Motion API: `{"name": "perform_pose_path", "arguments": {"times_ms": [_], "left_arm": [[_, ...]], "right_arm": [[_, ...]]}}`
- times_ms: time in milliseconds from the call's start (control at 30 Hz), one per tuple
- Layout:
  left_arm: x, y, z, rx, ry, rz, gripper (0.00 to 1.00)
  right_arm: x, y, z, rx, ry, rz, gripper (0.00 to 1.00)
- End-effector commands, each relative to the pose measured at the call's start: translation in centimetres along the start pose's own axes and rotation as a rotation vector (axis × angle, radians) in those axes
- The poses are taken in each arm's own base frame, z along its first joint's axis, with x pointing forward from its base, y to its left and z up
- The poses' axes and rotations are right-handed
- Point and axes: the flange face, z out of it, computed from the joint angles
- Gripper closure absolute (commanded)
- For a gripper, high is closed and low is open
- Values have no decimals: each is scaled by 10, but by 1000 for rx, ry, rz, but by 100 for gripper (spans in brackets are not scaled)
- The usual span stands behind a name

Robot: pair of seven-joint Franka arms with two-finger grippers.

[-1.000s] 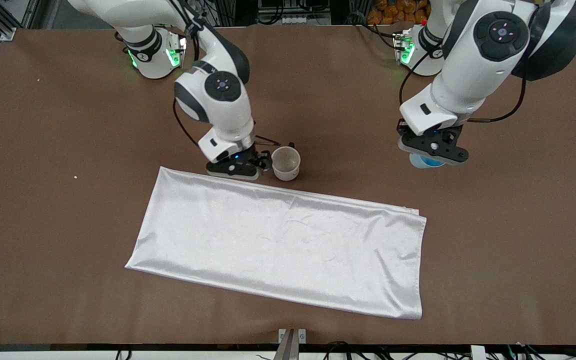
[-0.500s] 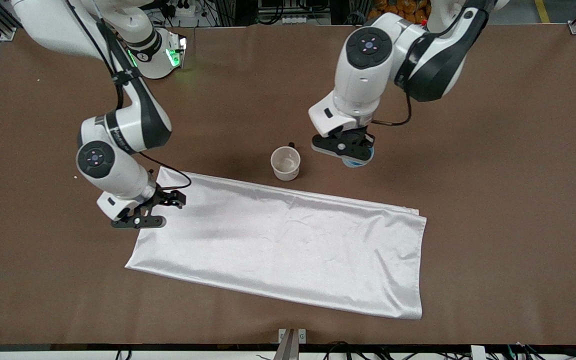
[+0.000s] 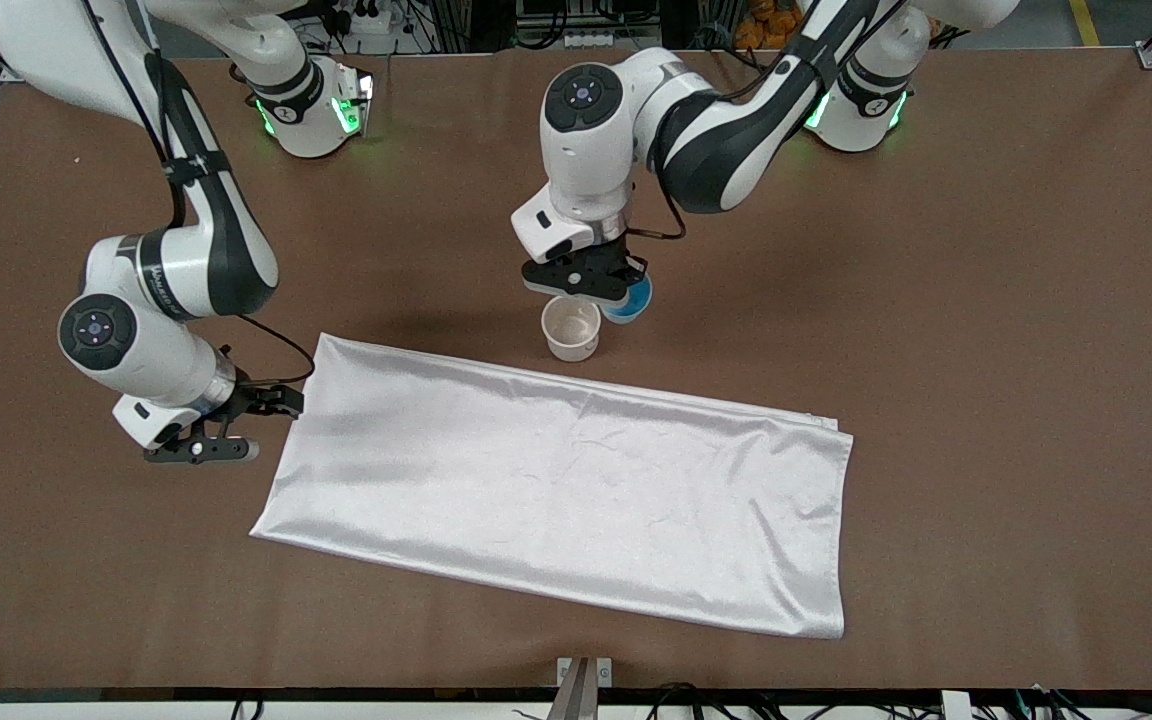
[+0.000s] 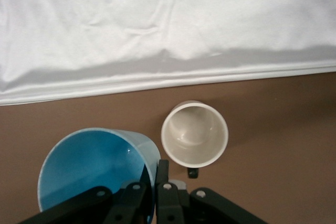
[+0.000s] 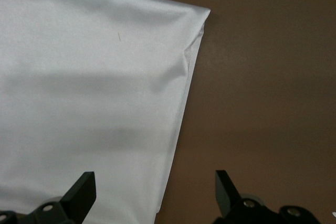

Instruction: Place blue cup into white mug on table

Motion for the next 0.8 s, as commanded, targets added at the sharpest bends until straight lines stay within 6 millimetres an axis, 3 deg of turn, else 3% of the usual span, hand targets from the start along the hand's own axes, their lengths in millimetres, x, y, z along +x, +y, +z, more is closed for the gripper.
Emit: {"name": "perform_pose_path", "arguments": {"times_ms": [0,300,567,767], "left_arm": [[8,25,16,-25,47,-23,100],[9,61,49,-49,57,2,100],[-4,73,67,-35,34,24,100],[-3,72,86,13,46,56,100]], "right_arm": [[-38,9,-51,21,15,8,0],[-57,22,-131,17,-36,24,0],[-57,43,-201,20,-22,56,0],[-51,61,-233,22,35,32,0]]}}
